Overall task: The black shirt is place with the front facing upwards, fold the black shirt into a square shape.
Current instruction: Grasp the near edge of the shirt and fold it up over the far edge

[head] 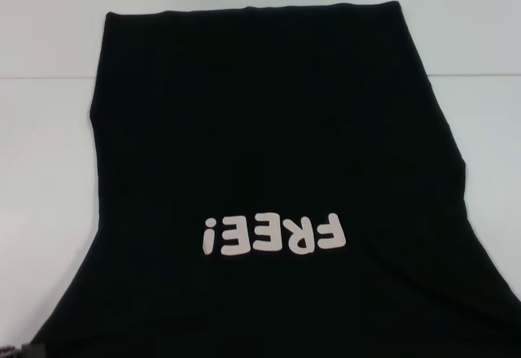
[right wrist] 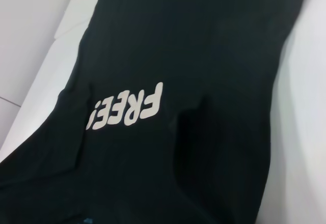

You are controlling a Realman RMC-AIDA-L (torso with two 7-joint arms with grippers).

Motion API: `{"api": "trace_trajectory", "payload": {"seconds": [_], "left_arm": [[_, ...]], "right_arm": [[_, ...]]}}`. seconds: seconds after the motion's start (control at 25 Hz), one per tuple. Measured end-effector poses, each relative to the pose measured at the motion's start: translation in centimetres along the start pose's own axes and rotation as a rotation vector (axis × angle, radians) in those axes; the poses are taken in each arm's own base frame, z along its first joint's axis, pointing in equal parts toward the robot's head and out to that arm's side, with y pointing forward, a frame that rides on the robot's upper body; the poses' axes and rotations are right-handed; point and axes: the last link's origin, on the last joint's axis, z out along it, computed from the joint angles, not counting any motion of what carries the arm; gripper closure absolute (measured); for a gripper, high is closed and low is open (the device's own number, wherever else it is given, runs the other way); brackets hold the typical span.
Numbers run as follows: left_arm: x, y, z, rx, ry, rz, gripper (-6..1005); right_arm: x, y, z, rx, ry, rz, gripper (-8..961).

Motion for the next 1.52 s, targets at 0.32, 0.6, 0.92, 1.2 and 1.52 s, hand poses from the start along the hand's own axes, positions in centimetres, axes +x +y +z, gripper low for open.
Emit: {"api": "trace_trajectory", "payload": {"seconds": [0.32, 0.6, 0.92, 1.2, 1.52], "left_arm": [[-0.3, 0.2, 0.6, -0.032, -0.018, -0.015, 971], [4.4, -0.2, 2.8, -0.025, -0.004, 0.032, 959], [14.5, 0.0, 7.2, 0.039, 0.086, 0.086, 945], [21.5, 0.4, 11.2, 0.120, 0.236, 0.080, 933], [26.1, 1.7, 16.0, 0.206, 0.403, 0.151, 920]], "right_arm": [[0.4, 0.1, -0.4, -0.014, 0.006, 0.009, 900], [-3.4, 1.0, 0.8, -0.035, -0.001, -0.052, 901], [-11.8, 2.6, 2.0, 0.002, -0.074, -0.159, 900], [-19.2, 4.4, 4.2, 0.085, -0.160, -0.237, 901], [-25.2, 5.4, 7.9, 0.249, -0.274, -0.292, 901]]}}
